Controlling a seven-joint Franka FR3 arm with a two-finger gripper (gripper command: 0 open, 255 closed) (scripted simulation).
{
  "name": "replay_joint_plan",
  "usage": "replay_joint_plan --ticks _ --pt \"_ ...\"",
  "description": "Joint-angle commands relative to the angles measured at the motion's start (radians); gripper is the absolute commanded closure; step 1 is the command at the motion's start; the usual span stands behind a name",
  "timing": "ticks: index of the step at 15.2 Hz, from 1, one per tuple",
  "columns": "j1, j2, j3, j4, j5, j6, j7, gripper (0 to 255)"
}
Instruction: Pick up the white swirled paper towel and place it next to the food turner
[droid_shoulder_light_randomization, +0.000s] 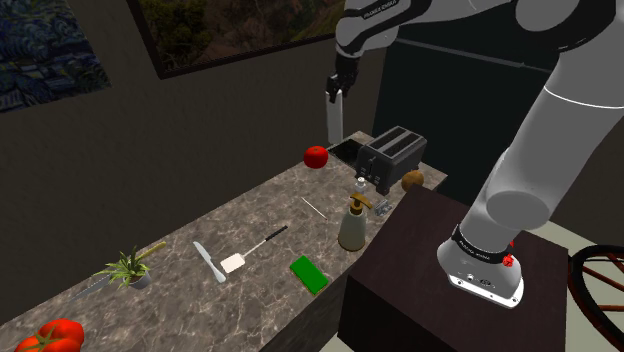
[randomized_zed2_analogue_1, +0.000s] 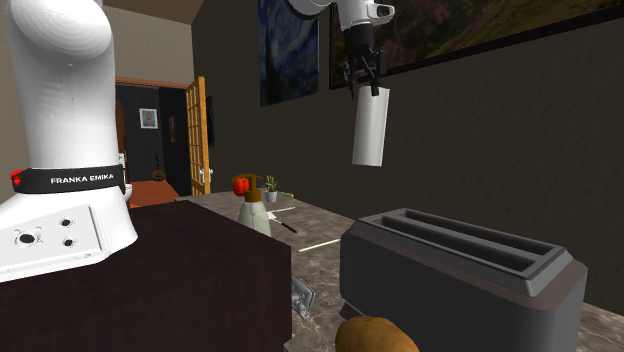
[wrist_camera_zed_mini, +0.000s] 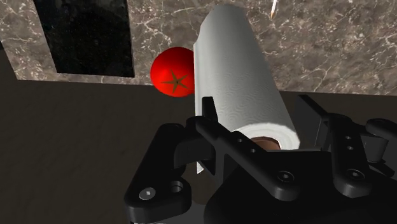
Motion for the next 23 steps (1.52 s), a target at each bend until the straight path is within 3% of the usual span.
replay_joint_plan --ticks 1,11,23 --pt "0.025 -0.04 0.022 -0.047 -0.025 0.01 0.06 255" --pt "0.129 -0.132 0.157 -0.152 -0.099 0.024 0.341 255" --pt "0.245 -0.115 0.319 -0.141 -0.146 0.014 0.645 255"
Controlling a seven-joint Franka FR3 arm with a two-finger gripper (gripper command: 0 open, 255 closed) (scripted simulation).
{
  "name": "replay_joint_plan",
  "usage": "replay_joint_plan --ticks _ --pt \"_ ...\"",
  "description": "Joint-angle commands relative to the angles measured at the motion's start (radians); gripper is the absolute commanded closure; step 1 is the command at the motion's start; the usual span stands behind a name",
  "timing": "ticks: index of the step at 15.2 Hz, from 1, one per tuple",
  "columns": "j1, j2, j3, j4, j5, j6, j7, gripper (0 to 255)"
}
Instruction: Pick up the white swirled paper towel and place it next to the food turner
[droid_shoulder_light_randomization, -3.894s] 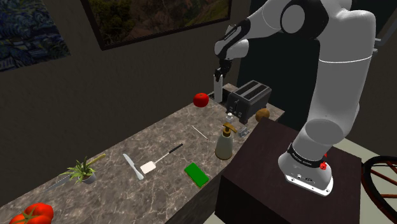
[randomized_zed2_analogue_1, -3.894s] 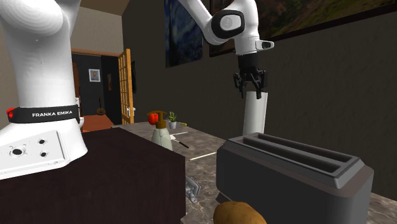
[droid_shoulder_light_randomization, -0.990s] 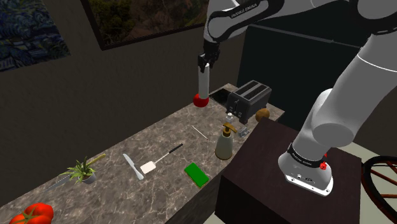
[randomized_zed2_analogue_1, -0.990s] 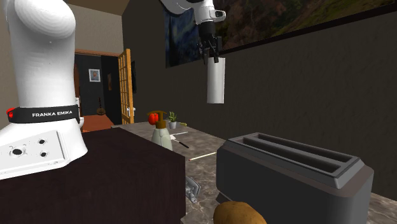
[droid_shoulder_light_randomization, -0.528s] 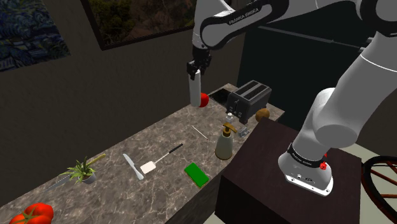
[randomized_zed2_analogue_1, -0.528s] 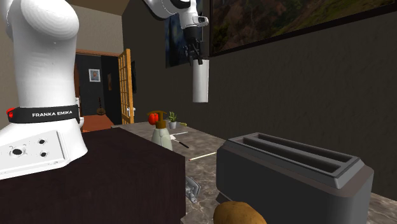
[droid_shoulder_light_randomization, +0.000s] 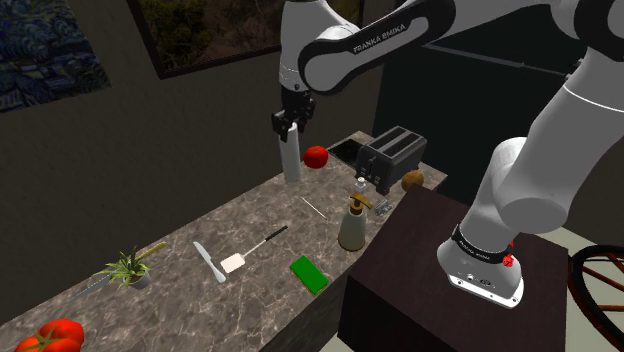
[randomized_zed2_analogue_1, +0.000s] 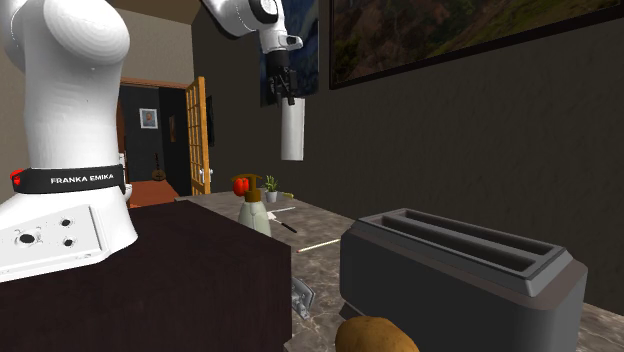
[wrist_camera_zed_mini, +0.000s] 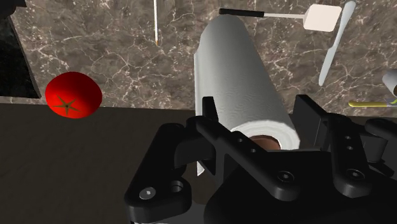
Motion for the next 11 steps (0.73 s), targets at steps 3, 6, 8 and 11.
replay_joint_plan --ticks 3,6,8,11 --pt "0.008 0.022 0.011 -0.027 -0.008 0.048 0.028 255" --pt "0.007 0.038 0.011 -0.051 -0.012 0.088 0.033 255" --pt "0.006 0.05 0.011 -0.066 -0.015 0.114 0.037 255" --pt "0.006 0.07 0.011 -0.086 -0.02 0.154 0.043 255"
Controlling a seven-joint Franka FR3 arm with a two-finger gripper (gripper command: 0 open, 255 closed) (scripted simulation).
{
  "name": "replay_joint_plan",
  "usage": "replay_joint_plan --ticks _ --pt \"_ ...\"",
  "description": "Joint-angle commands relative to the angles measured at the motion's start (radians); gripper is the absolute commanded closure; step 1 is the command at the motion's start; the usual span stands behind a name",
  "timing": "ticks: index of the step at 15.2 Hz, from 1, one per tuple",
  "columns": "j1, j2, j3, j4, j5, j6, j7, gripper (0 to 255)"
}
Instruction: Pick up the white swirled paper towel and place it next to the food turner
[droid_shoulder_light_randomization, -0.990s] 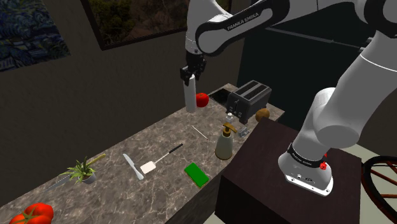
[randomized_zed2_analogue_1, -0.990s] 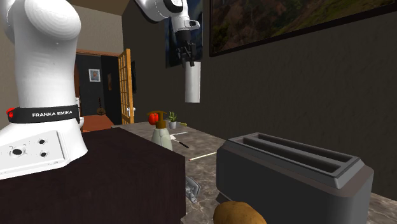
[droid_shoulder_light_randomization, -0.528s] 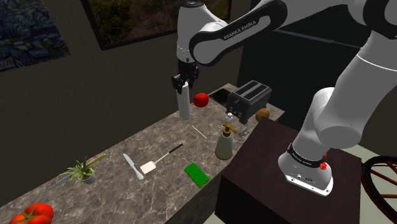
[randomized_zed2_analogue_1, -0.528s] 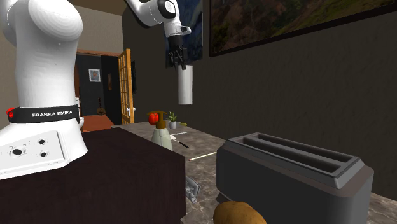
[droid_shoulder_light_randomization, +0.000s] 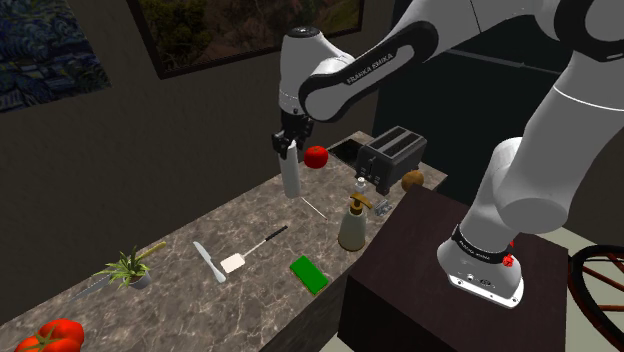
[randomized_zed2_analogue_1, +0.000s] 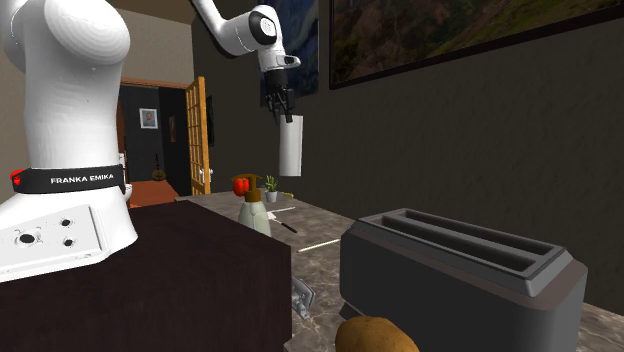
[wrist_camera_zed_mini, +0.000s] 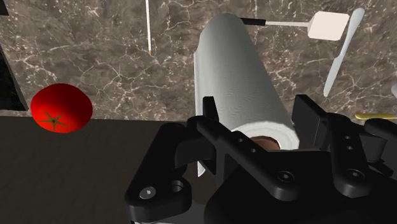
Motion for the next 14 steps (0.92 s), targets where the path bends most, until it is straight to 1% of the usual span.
replay_joint_plan --ticks 1,14 --pt "0.0 0.014 0.0 -0.015 -0.004 0.029 0.004 255" --pt "-0.002 0.123 -0.004 -0.078 -0.037 0.2 0.038 255"
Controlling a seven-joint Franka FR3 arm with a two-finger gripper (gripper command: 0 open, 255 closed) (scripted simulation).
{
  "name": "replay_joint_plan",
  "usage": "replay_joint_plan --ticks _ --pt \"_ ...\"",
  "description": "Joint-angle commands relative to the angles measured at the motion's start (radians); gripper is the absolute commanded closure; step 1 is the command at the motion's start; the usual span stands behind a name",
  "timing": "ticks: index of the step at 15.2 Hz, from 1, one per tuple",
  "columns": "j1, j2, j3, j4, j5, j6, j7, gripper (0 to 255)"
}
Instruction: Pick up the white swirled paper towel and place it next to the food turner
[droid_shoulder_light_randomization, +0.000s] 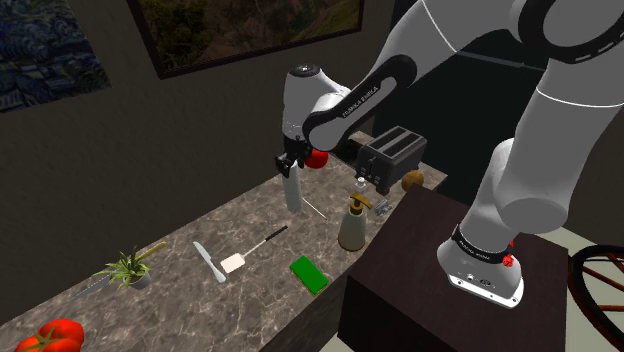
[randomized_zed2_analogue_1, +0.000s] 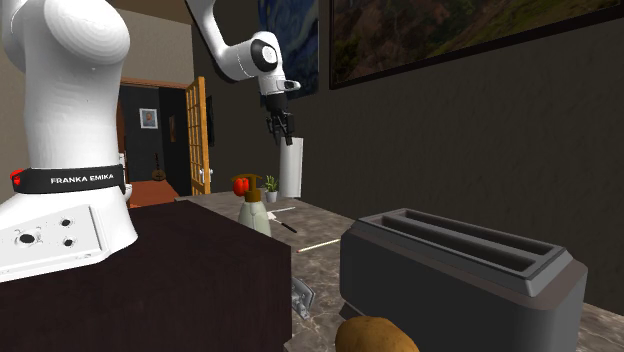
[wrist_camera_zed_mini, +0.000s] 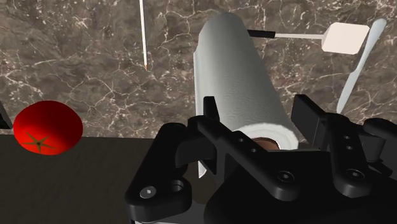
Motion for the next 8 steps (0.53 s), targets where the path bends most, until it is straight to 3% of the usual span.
replay_joint_plan --ticks 1,8 --pt "0.0 0.022 -0.001 -0.002 -0.006 0.025 0.006 255" --pt "0.002 0.096 -0.008 -0.019 -0.033 0.114 0.031 255"
